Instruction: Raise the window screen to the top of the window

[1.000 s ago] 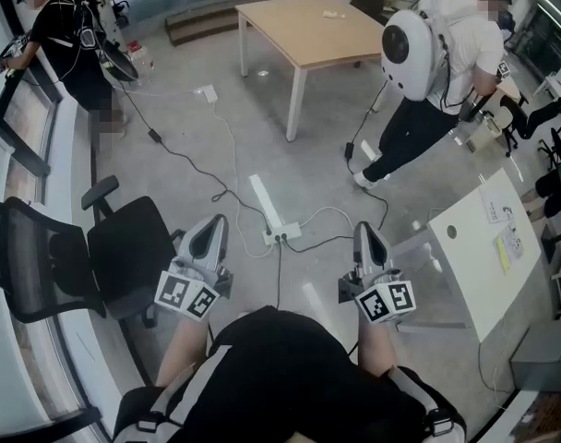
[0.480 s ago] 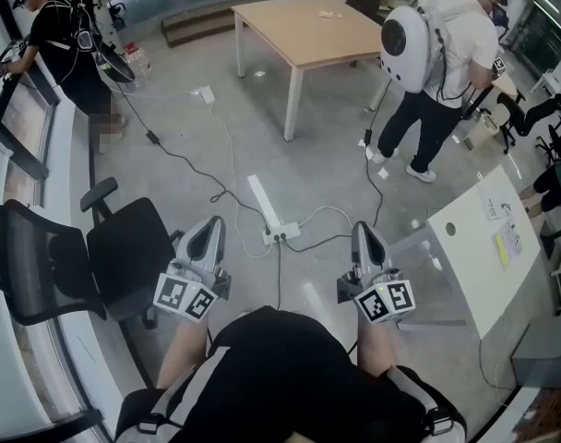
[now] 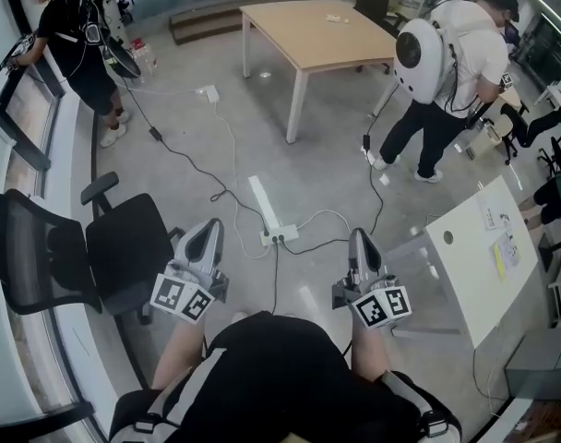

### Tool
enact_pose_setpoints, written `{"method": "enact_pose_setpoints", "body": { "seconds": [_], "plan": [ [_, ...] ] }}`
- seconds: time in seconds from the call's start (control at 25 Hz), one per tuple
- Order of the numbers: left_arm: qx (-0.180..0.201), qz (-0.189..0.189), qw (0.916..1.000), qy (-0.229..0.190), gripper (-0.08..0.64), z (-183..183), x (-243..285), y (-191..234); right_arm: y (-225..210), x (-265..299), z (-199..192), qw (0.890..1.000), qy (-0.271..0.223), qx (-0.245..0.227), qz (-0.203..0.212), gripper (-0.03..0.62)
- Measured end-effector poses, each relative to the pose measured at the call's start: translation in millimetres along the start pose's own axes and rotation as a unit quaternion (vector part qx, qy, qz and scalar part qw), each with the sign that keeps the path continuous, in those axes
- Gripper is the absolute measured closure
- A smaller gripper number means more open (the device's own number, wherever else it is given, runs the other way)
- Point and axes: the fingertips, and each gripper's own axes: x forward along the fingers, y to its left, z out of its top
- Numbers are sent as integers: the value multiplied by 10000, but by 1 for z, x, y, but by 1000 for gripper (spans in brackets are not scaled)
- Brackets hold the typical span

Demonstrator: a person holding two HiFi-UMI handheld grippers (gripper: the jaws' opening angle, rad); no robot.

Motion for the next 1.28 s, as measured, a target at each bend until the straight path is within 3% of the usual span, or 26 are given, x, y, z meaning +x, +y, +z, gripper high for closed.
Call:
{"method": "enact_pose_setpoints", "body": {
  "seconds": [0.48, 0.8, 1.04, 1.28],
  "plan": [
    [369, 379, 9985, -156, 557, 7, -10, -32, -11, 6, 4, 9979, 114, -21, 641, 586],
    [493, 1258, 9896, -491, 557, 11, -38, -47, -16, 15, 4, 9895, 463, -44, 1370, 586],
    [754, 2081, 9732, -627, 557, 16, -87, -55, 8, 27, -27, 9711, 927, 190, 2191, 588],
    [1021, 2990, 9462, -704, 557, 28, -155, -60, 71, 36, -59, 9396, 1262, 393, 3159, 588]
  ]
}}
